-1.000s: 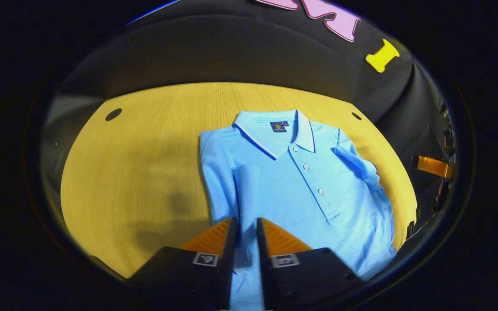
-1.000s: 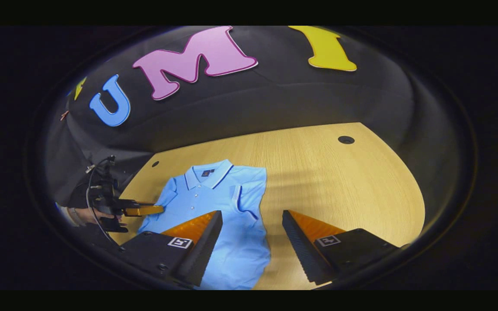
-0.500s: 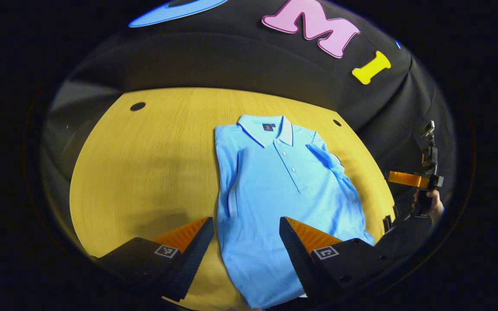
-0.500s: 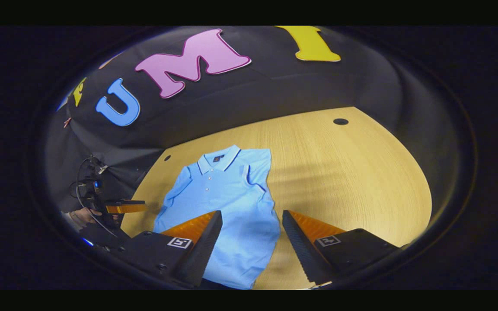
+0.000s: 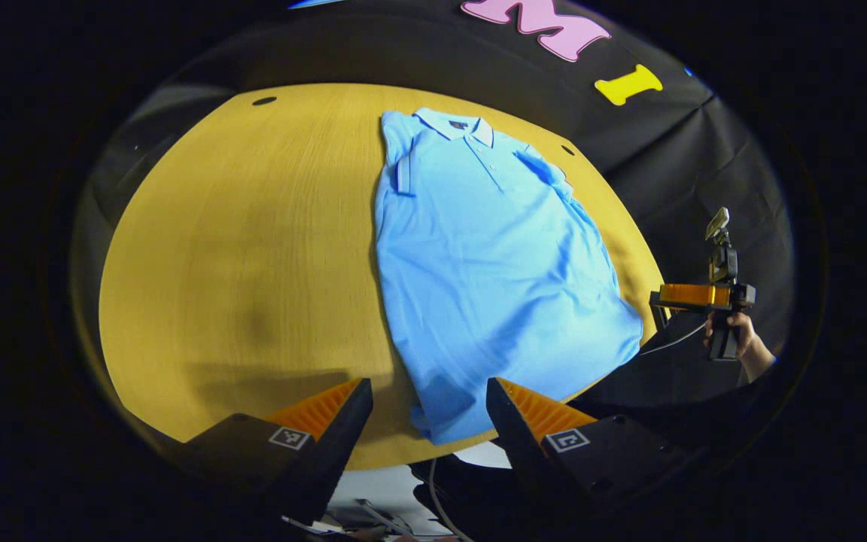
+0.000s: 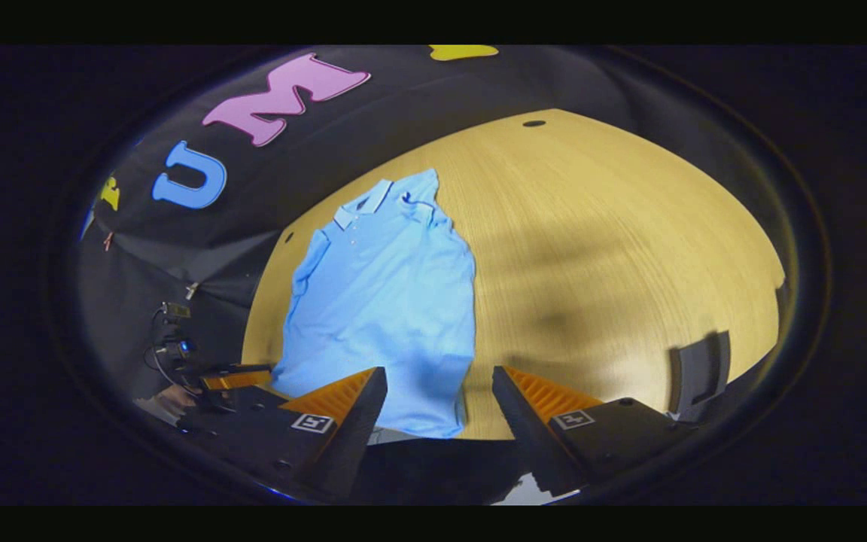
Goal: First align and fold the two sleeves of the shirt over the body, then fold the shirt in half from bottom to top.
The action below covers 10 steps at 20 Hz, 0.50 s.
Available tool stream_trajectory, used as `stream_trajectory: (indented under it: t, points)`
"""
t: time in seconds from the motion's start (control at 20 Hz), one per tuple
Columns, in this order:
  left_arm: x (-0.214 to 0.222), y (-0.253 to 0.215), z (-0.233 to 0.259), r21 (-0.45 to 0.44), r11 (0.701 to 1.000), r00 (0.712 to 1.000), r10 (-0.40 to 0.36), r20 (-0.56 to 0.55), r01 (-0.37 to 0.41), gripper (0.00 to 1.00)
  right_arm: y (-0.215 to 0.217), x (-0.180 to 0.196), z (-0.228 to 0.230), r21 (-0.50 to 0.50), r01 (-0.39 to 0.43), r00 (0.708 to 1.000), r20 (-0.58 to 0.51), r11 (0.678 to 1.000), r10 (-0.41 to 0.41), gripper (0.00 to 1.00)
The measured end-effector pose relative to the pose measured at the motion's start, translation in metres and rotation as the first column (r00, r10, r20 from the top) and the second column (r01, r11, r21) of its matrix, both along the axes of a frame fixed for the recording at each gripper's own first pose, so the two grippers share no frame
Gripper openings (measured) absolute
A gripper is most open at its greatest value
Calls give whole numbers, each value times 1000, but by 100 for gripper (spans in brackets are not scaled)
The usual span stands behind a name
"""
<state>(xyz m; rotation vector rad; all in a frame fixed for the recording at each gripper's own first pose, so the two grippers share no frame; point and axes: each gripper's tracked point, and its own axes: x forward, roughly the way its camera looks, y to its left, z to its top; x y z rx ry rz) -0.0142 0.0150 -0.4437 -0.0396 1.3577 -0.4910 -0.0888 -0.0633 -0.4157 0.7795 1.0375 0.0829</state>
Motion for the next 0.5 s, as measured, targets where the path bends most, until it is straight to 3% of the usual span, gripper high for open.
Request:
stream_trajectory:
  t: [0.15, 0.35, 0.4, 0.45, 0.5]
  points:
    - [-11, 4, -8, 10, 1000, 1000, -11, -27, 12, 97, 18, -18, -15, 17, -39, 999, -34, 999, 40, 89]
    - [-8, -5, -9, -18, 1000, 999, -10, -39, 9, 97, 37, -18, -23, 92, -15, 998, -53, 996, 20, 88]
    - [-9, -7, -9, -23, 1000, 999, -13, -45, 12, 98, 39, -14, -23, 104, -6, 999, -47, 995, 11, 80]
    - [-11, -11, -8, -33, 999, 998, -20, -53, 18, 98, 41, -11, -22, 115, -5, 999, -47, 993, 11, 88]
    - [-16, -16, -8, -47, 999, 997, -30, -70, 26, 98, 45, -10, -22, 123, -13, 999, -47, 992, 19, 80]
